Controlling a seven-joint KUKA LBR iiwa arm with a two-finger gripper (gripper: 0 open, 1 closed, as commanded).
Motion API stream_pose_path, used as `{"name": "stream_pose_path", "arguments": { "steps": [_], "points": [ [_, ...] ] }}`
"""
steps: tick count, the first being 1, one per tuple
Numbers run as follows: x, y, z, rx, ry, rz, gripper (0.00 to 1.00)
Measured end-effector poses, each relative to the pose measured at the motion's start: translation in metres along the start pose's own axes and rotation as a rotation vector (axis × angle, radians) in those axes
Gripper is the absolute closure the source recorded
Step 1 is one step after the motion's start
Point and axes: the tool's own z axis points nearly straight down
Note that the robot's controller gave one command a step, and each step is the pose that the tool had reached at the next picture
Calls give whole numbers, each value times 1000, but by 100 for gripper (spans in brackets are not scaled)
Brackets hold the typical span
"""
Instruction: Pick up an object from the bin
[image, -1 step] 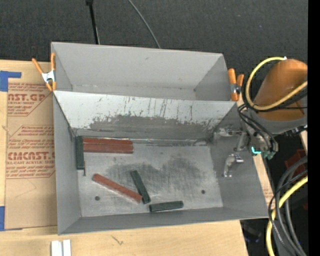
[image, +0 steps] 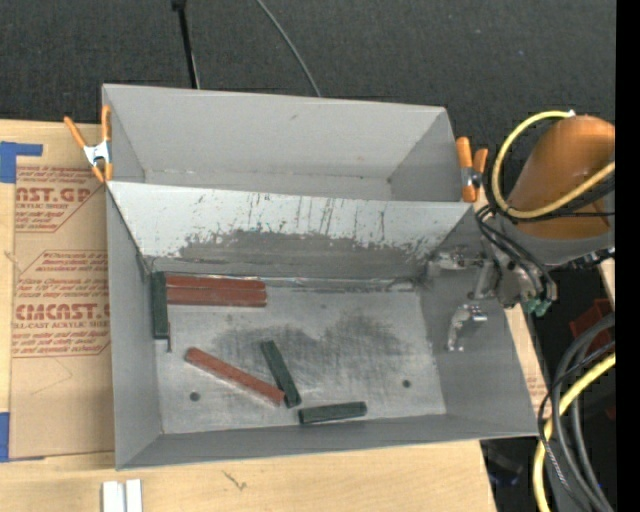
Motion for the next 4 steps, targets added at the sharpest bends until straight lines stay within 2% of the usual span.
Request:
{"name": "stream_pose_path", "arguments": {
  "steps": [1, 2, 3, 4],
  "points": [
    [24, 23, 64, 1, -3, 4, 0],
    [42, 73, 108, -1, 1, -159, 0],
    [47, 77, 104, -3, 1, -65, 0],
    [65, 112, 83, -1, 4, -160, 0]
  ]
}}
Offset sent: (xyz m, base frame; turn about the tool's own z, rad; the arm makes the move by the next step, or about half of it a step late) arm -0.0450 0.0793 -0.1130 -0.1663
